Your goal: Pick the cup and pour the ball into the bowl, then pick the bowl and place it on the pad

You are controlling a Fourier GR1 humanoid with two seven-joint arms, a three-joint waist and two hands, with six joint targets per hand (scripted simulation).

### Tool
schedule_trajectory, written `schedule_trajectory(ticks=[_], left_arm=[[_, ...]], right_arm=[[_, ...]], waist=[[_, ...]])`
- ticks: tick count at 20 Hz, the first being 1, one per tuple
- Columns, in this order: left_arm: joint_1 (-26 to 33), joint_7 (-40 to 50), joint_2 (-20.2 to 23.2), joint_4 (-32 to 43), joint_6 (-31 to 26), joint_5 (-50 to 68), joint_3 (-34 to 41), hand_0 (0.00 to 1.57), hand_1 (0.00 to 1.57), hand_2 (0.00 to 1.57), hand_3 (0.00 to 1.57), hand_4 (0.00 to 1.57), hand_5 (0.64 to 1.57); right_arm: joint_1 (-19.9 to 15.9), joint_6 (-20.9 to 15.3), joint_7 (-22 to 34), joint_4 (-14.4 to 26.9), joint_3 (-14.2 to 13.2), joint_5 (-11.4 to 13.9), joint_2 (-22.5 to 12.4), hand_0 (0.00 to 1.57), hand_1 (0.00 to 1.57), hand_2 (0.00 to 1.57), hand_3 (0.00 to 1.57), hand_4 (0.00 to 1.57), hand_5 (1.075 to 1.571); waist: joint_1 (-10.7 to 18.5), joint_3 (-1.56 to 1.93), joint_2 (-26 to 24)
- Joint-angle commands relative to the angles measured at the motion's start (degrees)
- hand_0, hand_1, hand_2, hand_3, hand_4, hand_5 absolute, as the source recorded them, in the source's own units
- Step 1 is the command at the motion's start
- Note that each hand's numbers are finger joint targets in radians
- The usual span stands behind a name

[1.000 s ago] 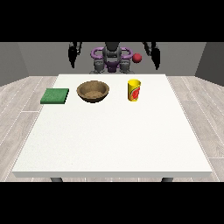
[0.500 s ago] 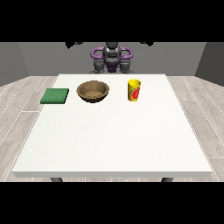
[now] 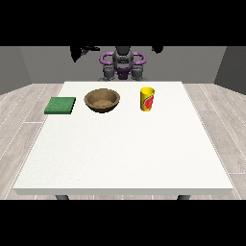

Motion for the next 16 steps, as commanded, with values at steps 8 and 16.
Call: schedule_trajectory(ticks=[8,16], left_arm=[[-17.0,-9.9,5.9,15.2,-1.5,-1.1,12.2,0.0,0.0,0.0,0.0,0.0,1.269],[-21.5,-18.1,7.3,28.8,-3.2,-2.3,15.1,0.0,0.0,0.0,0.0,0.0,1.245]], right_arm=[[-10.8,4.8,-7.1,6.1,-2.5,-1.6,-3.8,0.0,0.0,0.0,0.0,0.0,1.562],[-15.4,7.8,-12.6,15.3,-6.6,-2.8,-7.1,0.0,0.0,0.0,0.0,0.0,1.561]], waist=[[-4.6,-0.03,16.6],[-4.5,-0.02,18.1]])
